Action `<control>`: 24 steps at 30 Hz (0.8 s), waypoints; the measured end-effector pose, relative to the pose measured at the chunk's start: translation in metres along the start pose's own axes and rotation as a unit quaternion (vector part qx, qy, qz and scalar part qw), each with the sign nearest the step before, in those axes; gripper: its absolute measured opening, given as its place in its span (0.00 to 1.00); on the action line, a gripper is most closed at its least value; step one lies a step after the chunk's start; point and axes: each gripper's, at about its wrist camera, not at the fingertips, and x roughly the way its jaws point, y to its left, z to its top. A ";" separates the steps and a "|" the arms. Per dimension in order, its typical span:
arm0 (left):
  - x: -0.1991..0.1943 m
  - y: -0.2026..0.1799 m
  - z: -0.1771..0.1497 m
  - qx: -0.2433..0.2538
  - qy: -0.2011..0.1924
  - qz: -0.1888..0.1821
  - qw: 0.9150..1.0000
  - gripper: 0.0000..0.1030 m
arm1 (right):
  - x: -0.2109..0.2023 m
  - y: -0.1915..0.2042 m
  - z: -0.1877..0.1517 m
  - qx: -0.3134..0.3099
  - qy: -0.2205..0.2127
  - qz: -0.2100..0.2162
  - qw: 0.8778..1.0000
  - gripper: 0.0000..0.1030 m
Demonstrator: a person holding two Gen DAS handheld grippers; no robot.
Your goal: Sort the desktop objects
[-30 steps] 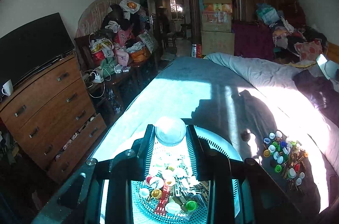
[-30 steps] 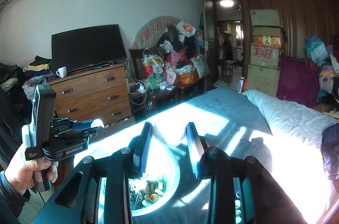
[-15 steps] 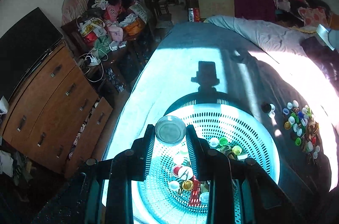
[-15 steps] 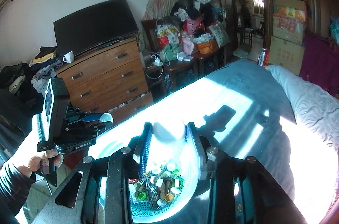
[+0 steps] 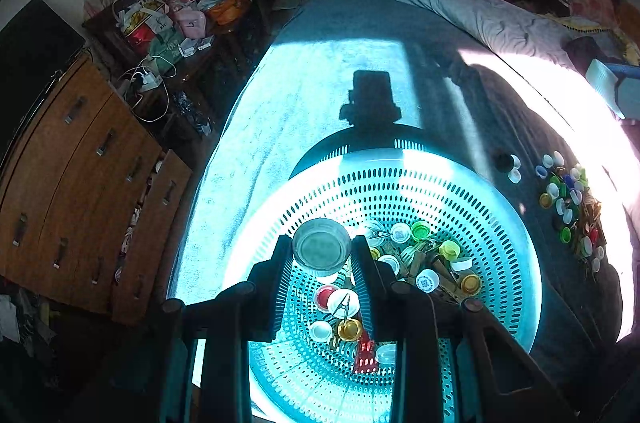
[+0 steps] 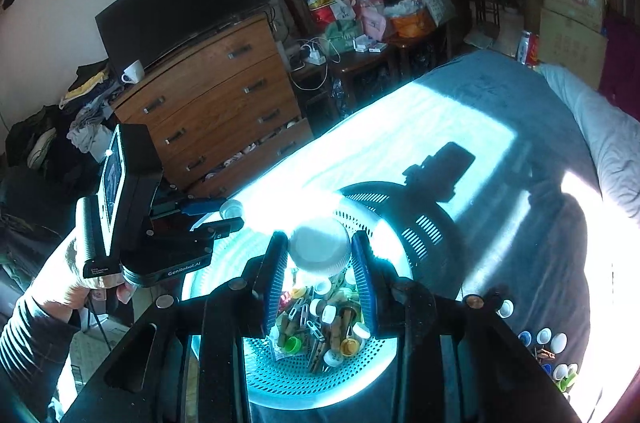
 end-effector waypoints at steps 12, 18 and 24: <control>-0.007 -0.007 -0.002 0.006 -0.014 0.014 1.000 0.58 | 0.005 0.010 -0.006 -0.001 -0.005 0.035 0.999 0.76; -0.035 -0.028 0.000 0.013 -0.064 0.005 0.998 0.70 | -0.032 -0.023 -0.037 0.039 -0.053 0.023 0.998 0.77; -0.099 -0.132 -0.026 0.071 -0.177 -0.102 0.976 0.98 | -0.113 -0.096 -0.170 0.085 -0.074 -0.092 0.989 0.90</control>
